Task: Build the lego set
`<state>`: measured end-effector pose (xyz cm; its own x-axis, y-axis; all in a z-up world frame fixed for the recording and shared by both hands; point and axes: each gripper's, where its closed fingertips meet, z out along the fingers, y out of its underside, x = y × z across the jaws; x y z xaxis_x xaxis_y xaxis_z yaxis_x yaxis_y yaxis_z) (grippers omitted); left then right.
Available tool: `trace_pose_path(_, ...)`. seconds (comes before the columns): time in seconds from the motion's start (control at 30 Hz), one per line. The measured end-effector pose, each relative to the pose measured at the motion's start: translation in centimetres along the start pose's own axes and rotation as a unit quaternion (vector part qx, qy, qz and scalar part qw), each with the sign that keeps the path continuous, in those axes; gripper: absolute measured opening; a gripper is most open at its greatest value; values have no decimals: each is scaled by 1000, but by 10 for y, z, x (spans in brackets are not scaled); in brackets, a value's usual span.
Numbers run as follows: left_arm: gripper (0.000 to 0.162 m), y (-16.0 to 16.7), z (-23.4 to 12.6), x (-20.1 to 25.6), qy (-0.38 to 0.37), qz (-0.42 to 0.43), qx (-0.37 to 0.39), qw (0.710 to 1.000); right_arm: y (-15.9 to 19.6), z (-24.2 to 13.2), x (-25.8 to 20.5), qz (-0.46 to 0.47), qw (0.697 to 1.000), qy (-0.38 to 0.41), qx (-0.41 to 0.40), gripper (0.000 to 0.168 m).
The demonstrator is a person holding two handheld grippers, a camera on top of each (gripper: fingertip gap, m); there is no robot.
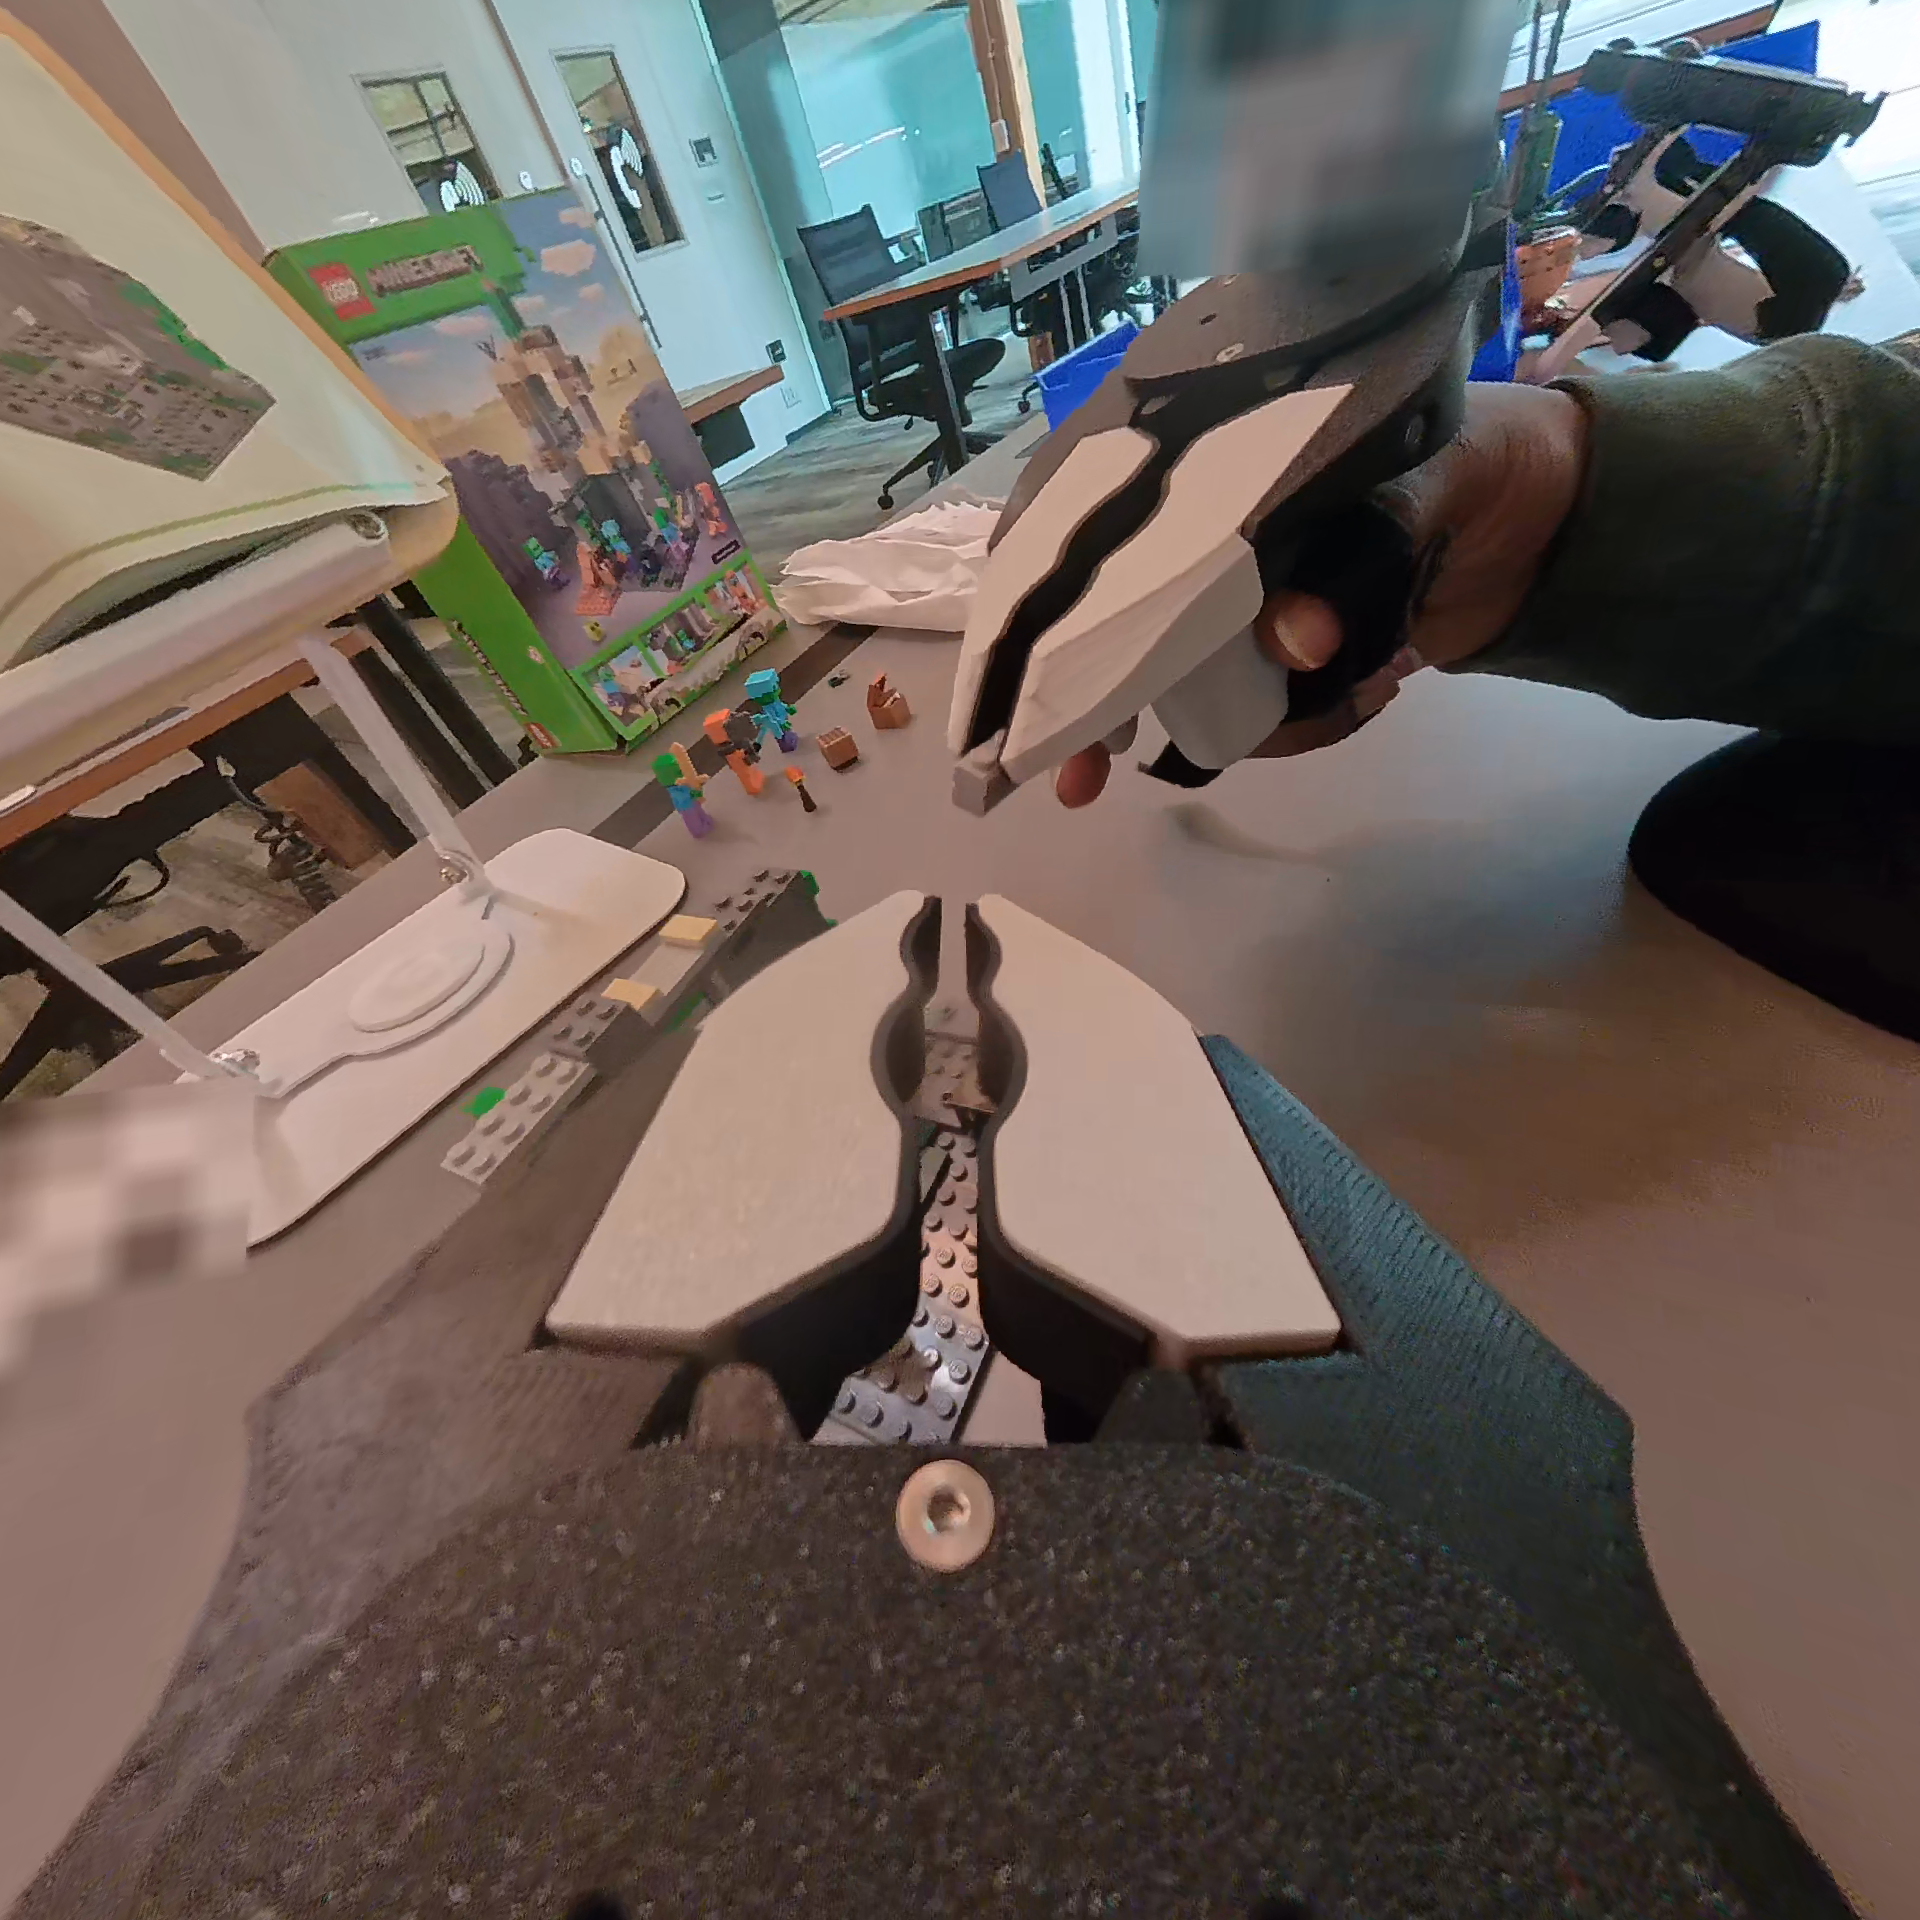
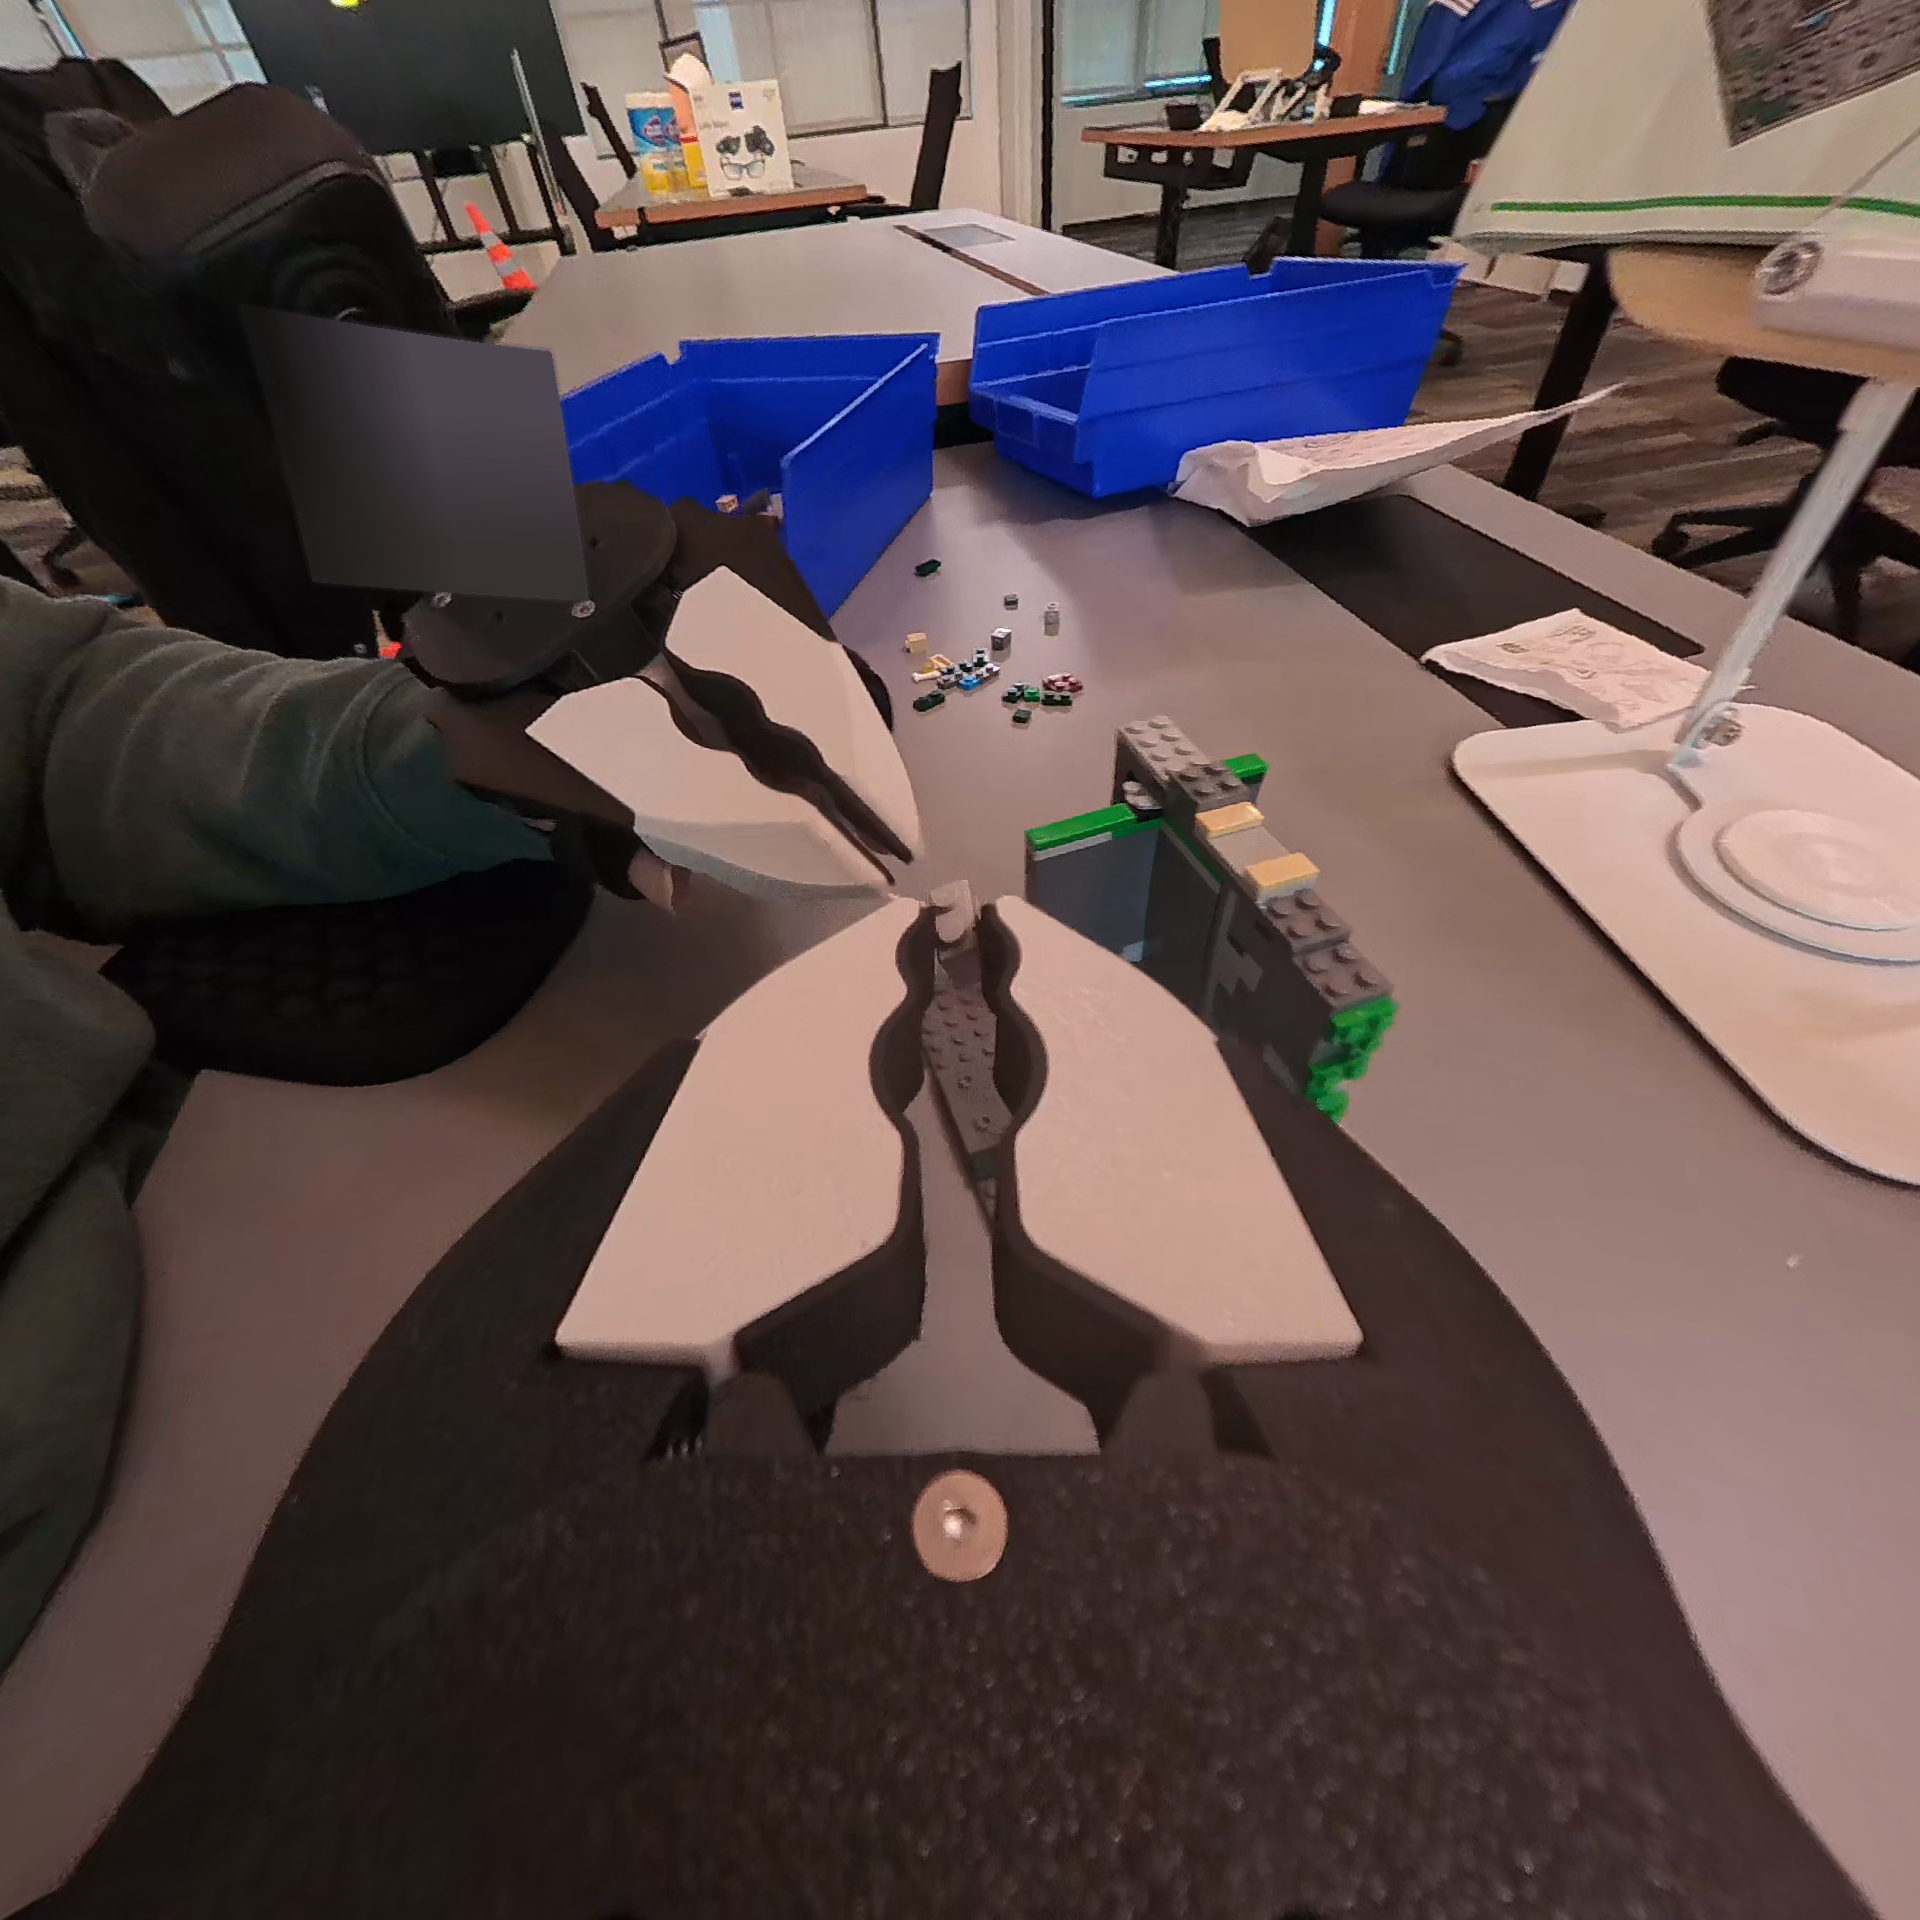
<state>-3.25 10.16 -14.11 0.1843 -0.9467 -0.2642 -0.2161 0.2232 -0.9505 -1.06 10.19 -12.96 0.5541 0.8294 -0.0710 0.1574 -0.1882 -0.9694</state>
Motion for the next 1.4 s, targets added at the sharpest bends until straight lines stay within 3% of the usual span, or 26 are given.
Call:
trace_pose_path(0.27, 0, 9, -1, -12, -14, -42, -16, 999, 3, -4, 45, -1, 999, 18, -33, 8)
trace_pose_path(0.63, 0, 24, 1, -17, -21, -55, -42, 997, 8, 21, 90, -15, 990, -57, -128, 8)
trace_pose_path(0.87, 0, 29, 3, -17, -16, -58, -50, 997, 23, 30, 92, -14, 984, -75, -160, 8)
trace_pose_path(1.4, 0, 30, 4, -15, -11, -57, -53, 997, 23, 33, 90, 13, 986, -84, -142, 8)
